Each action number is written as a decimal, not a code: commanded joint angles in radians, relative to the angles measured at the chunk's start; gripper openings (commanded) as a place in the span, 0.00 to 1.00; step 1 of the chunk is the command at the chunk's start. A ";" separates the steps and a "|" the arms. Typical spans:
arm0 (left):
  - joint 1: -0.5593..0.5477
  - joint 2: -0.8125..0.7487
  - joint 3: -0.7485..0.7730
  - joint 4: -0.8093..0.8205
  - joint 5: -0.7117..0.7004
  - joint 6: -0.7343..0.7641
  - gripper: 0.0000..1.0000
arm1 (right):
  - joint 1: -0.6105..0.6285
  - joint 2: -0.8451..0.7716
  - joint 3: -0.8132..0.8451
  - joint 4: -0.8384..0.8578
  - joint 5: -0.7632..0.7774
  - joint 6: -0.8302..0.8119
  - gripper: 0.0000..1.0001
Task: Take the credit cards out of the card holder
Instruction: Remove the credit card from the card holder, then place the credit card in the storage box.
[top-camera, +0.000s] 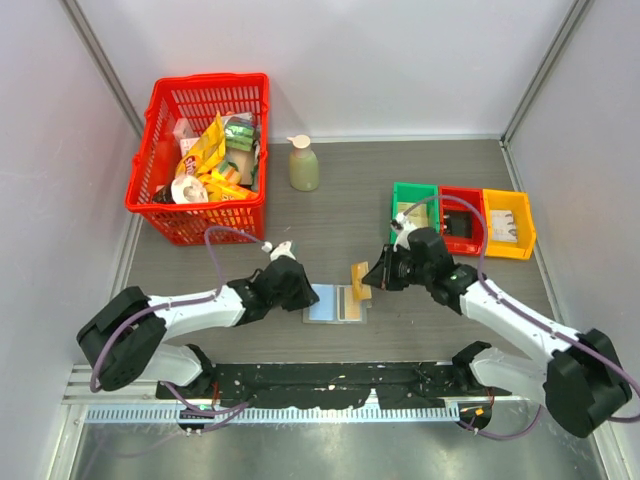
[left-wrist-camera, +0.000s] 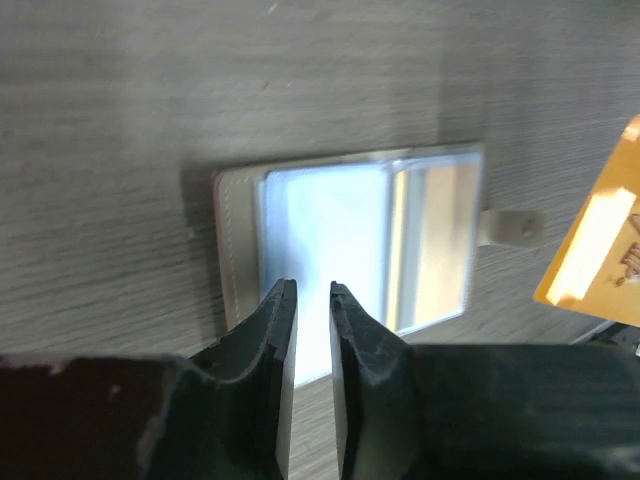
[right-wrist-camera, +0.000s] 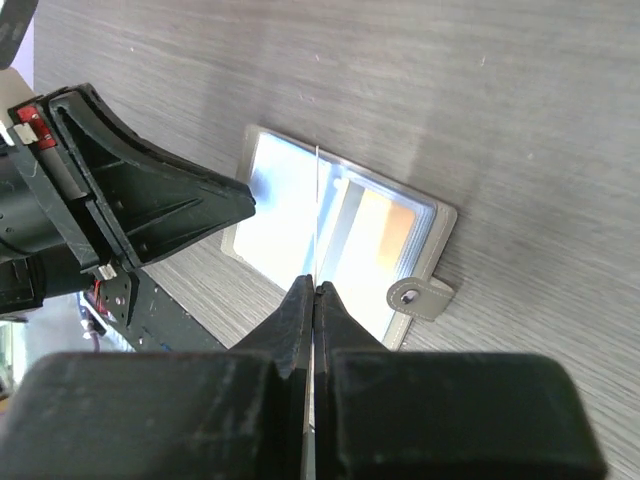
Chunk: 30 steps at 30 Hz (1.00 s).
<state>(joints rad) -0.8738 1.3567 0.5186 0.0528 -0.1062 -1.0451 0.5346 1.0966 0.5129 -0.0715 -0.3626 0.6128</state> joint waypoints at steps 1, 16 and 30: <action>0.038 -0.074 0.148 -0.099 0.040 0.190 0.31 | -0.002 -0.086 0.224 -0.364 0.109 -0.197 0.01; 0.072 -0.041 0.656 -0.381 0.382 0.919 0.97 | -0.002 -0.076 0.662 -0.789 0.070 -0.607 0.01; 0.076 0.054 0.735 -0.265 0.896 1.177 0.96 | 0.002 -0.204 0.633 -0.784 -0.162 -0.855 0.01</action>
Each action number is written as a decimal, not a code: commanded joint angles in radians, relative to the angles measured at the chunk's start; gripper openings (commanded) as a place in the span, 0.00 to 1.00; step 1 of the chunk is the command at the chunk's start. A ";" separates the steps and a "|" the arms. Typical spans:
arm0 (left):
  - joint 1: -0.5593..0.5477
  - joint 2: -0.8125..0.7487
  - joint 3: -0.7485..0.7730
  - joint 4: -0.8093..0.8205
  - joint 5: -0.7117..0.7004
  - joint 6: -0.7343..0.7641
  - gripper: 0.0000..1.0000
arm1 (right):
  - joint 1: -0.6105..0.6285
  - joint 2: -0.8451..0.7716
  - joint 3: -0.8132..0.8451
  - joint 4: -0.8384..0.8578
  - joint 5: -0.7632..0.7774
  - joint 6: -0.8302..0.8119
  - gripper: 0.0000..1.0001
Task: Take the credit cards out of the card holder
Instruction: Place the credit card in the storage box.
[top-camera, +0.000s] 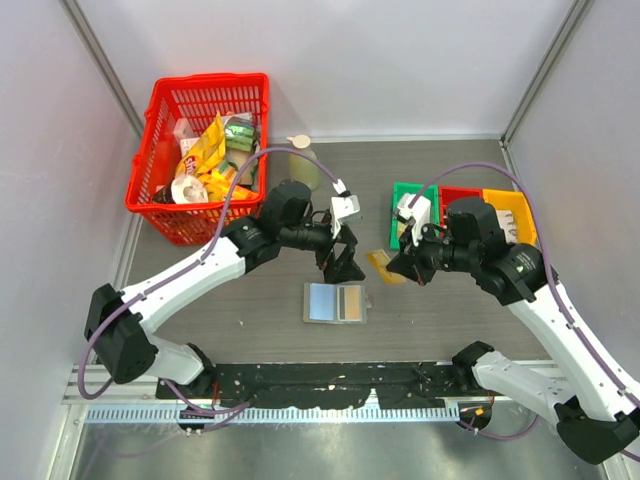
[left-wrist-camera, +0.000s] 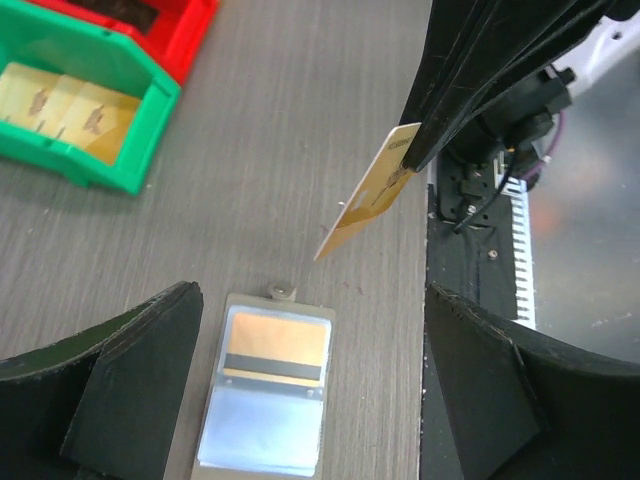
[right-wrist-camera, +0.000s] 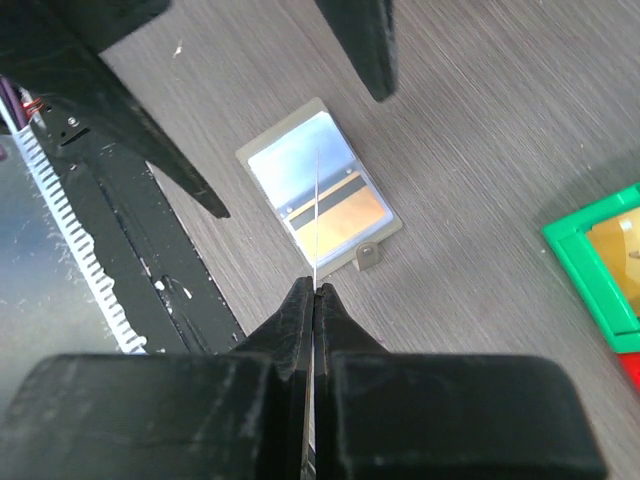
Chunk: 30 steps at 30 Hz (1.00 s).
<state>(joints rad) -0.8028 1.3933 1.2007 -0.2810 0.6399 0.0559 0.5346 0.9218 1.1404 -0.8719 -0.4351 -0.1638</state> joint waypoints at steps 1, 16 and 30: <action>0.005 0.024 0.051 0.087 0.164 0.079 0.94 | 0.008 -0.031 -0.001 0.017 -0.094 -0.082 0.01; 0.005 0.139 0.172 -0.032 0.406 0.105 0.44 | 0.053 -0.077 -0.083 0.074 -0.106 -0.094 0.01; 0.005 0.187 0.224 -0.135 0.439 0.124 0.00 | 0.053 -0.032 -0.076 0.074 -0.065 -0.082 0.05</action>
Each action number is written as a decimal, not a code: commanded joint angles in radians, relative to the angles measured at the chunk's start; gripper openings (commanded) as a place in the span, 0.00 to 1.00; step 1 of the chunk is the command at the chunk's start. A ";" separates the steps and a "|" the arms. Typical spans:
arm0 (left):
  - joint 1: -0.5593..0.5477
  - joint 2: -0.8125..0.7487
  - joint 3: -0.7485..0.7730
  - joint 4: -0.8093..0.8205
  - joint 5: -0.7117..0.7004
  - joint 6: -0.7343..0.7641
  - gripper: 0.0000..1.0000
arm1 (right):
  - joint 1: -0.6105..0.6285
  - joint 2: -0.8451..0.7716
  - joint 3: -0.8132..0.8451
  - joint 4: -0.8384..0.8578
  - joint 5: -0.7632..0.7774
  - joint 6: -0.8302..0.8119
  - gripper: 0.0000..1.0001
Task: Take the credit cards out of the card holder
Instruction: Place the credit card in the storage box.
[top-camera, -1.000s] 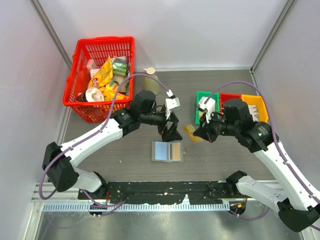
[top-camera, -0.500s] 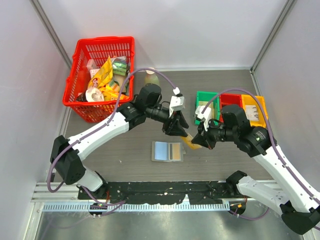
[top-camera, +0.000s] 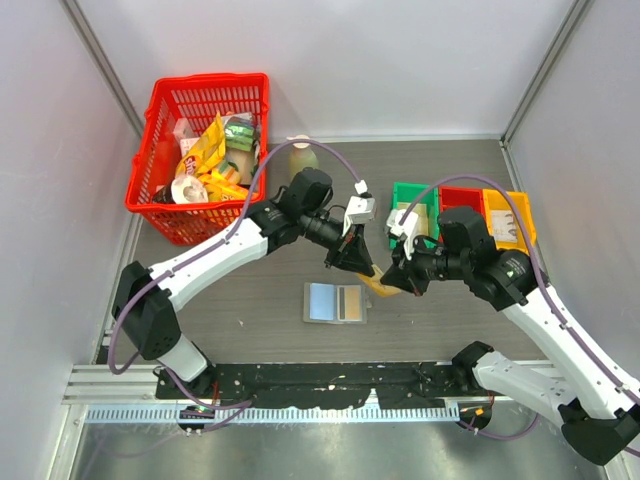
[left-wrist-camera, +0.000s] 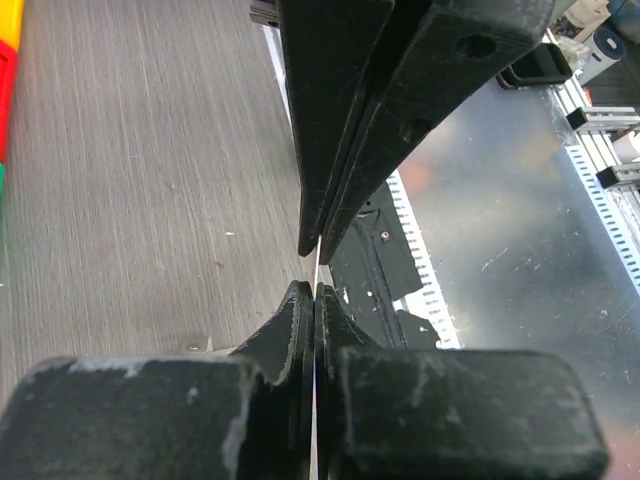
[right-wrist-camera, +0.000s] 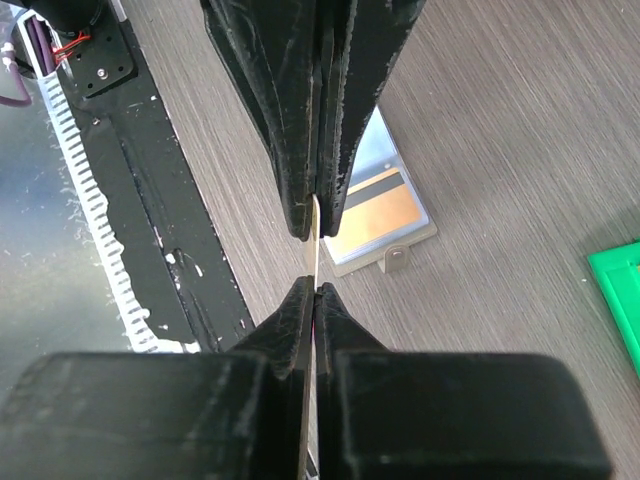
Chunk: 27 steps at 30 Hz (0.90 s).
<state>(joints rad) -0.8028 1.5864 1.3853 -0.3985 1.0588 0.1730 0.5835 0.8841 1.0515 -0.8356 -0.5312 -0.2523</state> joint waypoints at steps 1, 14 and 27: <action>0.005 -0.005 0.040 -0.014 0.007 -0.001 0.00 | 0.007 0.007 0.010 0.043 0.048 0.015 0.15; 0.013 0.124 -0.005 0.392 -0.670 -0.652 0.00 | 0.006 -0.123 -0.091 0.226 0.732 0.401 0.66; 0.013 0.472 0.231 0.464 -0.905 -1.049 0.00 | 0.006 -0.338 -0.257 0.346 0.830 0.565 0.75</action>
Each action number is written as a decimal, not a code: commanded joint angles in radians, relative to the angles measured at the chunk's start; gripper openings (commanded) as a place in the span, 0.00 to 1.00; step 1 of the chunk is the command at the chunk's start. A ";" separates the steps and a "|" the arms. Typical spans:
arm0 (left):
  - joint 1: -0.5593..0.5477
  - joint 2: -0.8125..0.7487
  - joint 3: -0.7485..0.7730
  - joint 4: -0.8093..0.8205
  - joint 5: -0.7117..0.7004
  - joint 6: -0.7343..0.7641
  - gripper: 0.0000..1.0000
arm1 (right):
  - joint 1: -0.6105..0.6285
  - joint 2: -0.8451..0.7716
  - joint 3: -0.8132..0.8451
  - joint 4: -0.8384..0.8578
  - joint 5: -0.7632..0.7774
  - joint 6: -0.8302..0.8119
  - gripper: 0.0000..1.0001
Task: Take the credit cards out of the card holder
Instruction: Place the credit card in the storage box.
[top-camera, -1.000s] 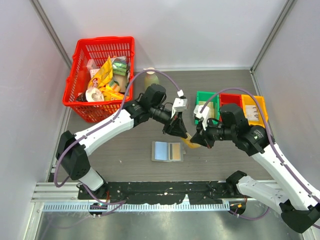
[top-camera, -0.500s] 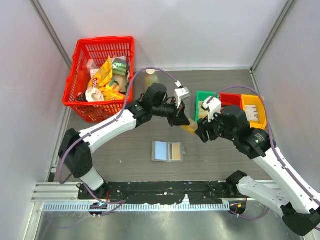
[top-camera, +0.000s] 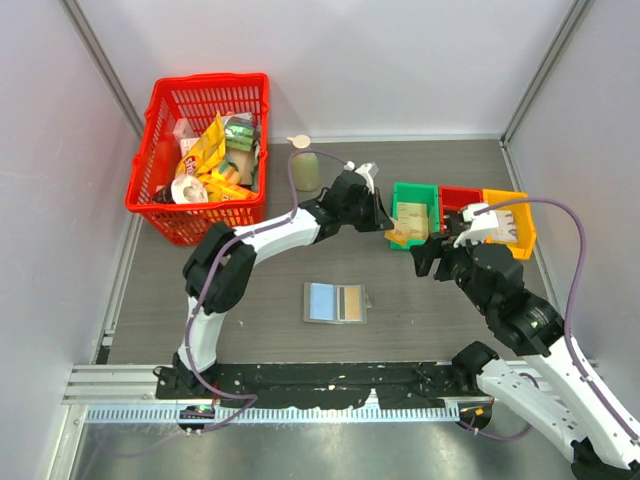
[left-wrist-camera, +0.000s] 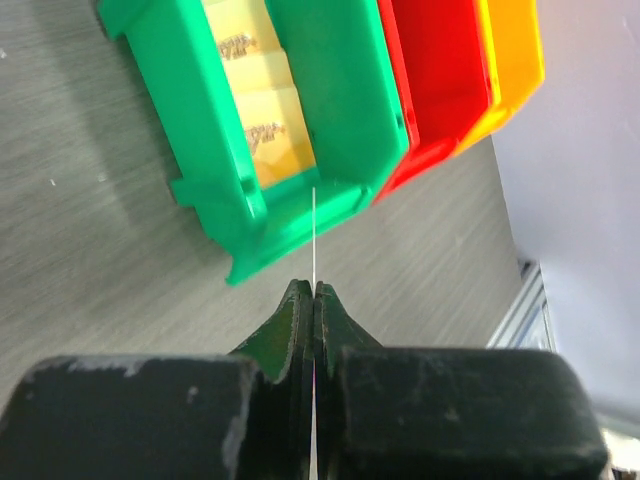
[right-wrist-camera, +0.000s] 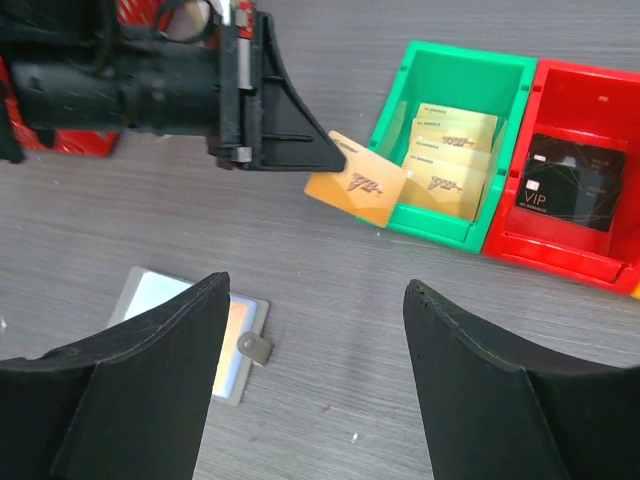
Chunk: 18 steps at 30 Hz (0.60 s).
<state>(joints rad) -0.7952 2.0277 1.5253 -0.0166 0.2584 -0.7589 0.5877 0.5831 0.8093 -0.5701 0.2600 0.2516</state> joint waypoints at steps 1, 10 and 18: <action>0.005 0.054 0.110 0.081 -0.120 -0.132 0.00 | 0.001 -0.045 -0.022 0.081 0.036 0.070 0.75; -0.015 0.256 0.351 -0.049 -0.179 -0.158 0.00 | 0.000 -0.054 -0.056 0.096 0.002 0.107 0.75; -0.041 0.358 0.479 -0.109 -0.199 -0.160 0.00 | 0.001 -0.057 -0.062 0.099 -0.018 0.110 0.75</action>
<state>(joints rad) -0.8173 2.3634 1.9289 -0.0933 0.0902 -0.9142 0.5877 0.5301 0.7460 -0.5236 0.2512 0.3462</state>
